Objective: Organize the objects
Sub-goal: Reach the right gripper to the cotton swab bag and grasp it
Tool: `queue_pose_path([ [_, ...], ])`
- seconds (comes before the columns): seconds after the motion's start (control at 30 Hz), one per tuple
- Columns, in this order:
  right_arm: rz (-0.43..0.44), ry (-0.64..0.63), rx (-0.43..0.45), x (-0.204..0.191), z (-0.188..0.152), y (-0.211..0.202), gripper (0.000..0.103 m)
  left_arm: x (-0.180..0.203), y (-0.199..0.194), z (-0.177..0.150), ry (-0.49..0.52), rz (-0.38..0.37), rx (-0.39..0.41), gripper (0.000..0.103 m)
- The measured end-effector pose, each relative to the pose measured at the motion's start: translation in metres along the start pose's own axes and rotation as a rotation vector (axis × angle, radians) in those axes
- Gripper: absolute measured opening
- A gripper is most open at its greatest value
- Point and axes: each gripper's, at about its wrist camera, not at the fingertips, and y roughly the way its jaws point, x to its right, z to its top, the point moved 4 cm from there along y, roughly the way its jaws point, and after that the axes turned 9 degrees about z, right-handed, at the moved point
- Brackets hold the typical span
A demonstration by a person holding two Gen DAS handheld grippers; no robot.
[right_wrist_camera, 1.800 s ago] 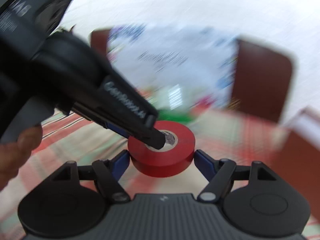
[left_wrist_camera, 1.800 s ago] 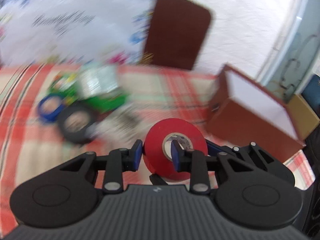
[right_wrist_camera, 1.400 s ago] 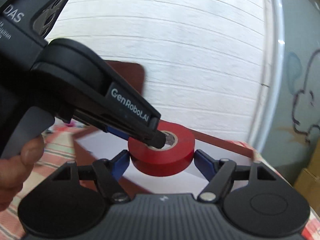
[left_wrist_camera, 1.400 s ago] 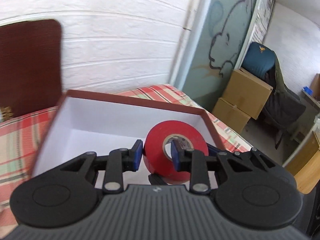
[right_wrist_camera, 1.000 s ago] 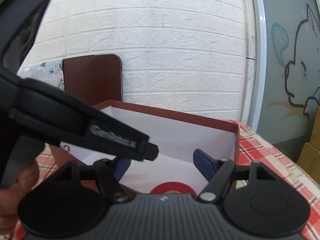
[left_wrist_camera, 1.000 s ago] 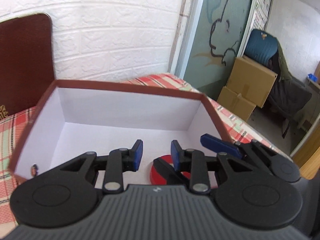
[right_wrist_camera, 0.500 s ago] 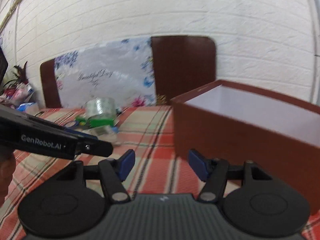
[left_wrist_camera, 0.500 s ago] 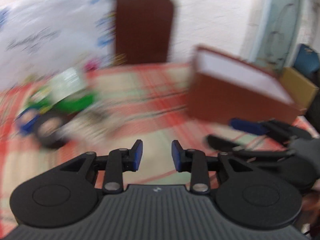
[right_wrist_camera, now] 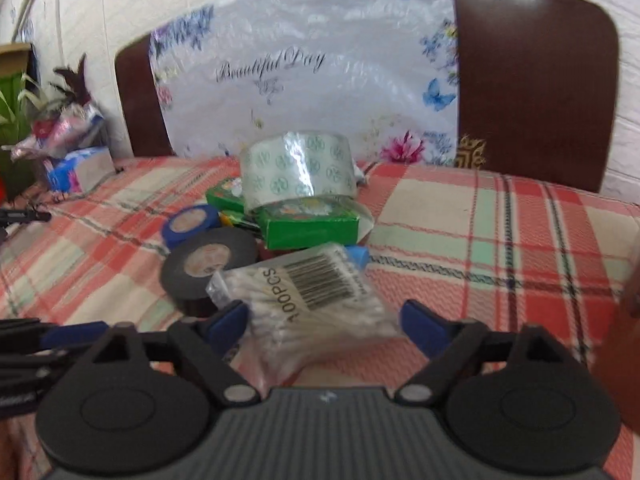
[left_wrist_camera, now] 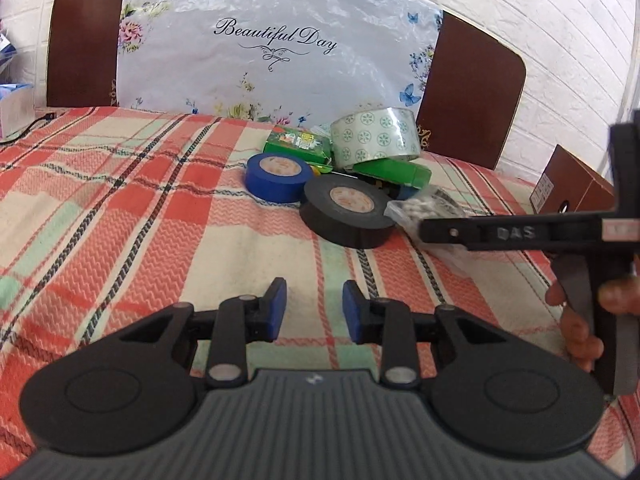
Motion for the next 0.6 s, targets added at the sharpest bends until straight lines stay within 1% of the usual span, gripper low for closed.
queue_pose_path([
  [0.07, -0.001, 0.019, -0.001, -0.001, 0.0, -0.001, 0.069, -0.004, 0.003, 0.001, -0.025, -0.019, -0.002, 0.034],
  [0.13, -0.001, -0.003, -0.011, -0.009, -0.007, -0.013, 0.062, -0.008, 0.006, 0.0, -0.05, -0.038, -0.006, 0.034],
  [0.23, 0.007, -0.039, -0.033, -0.024, -0.032, -0.041, 0.062, -0.01, 0.001, -0.007, -0.039, -0.037, -0.002, 0.034],
  [0.4, 0.001, -0.061, -0.042, -0.048, -0.087, -0.11, 0.063, 0.001, -0.005, -0.008, 0.025, -0.025, -0.023, 0.034],
  [0.43, -0.008, -0.065, -0.036, -0.052, -0.096, -0.122, 0.064, 0.007, -0.009, -0.007, 0.038, -0.04, -0.04, 0.033],
  [0.47, -0.02, -0.07, -0.026, -0.054, -0.104, -0.132, 0.067, 0.014, -0.013, -0.006, 0.039, -0.081, -0.061, 0.033],
  [0.53, -0.042, -0.053, -0.009, -0.054, -0.116, -0.146, 0.094, 0.036, -0.026, -0.005, 0.056, -0.194, -0.095, 0.034],
  [0.6, -0.031, -0.008, 0.014, -0.053, -0.122, -0.156, 0.094, 0.065, -0.041, -0.005, 0.132, -0.267, -0.106, 0.035],
])
